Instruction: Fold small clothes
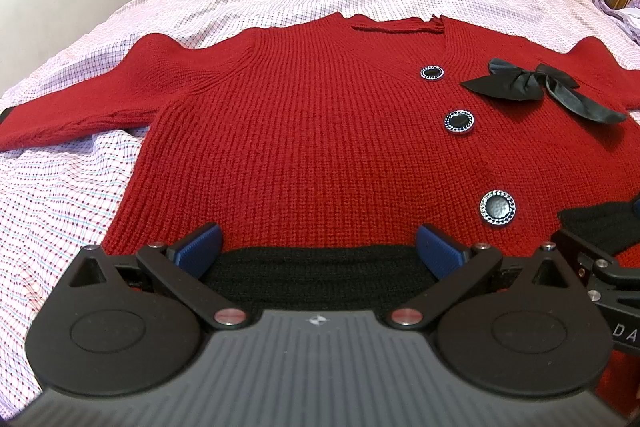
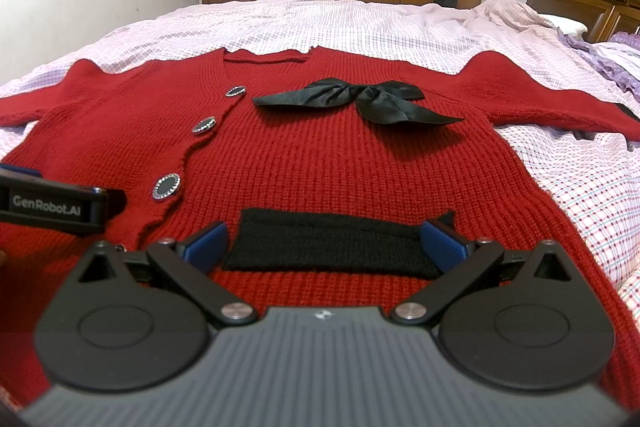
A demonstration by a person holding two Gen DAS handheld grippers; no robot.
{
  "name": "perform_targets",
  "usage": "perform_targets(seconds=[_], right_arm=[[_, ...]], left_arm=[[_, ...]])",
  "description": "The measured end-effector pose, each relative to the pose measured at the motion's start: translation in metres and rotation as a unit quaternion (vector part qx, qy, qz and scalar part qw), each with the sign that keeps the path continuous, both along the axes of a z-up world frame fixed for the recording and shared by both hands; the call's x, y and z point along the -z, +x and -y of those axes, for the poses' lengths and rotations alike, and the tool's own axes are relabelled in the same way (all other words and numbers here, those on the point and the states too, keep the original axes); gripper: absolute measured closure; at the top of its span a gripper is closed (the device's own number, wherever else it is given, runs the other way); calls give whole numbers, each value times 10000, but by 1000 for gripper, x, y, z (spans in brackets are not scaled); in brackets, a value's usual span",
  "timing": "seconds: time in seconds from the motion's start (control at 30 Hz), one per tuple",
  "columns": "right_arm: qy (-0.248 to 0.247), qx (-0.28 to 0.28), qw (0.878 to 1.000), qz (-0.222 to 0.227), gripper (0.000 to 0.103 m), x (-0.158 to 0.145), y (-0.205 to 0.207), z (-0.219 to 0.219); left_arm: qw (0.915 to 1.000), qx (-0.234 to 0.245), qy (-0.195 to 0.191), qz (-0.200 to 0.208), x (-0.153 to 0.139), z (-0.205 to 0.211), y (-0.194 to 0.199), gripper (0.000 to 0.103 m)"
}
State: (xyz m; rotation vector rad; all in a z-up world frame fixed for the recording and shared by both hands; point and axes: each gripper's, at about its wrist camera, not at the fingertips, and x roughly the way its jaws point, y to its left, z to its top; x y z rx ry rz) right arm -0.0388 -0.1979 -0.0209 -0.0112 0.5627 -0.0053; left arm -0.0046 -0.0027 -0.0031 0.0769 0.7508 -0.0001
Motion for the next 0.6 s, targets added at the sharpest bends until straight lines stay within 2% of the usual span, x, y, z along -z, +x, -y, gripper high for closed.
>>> perform_targets(seconds=[0.6], right_arm=[[-21, -1, 10000, 11, 0, 0, 0, -1]], left_arm=[[10000, 0, 7, 4, 0, 1, 0, 0]])
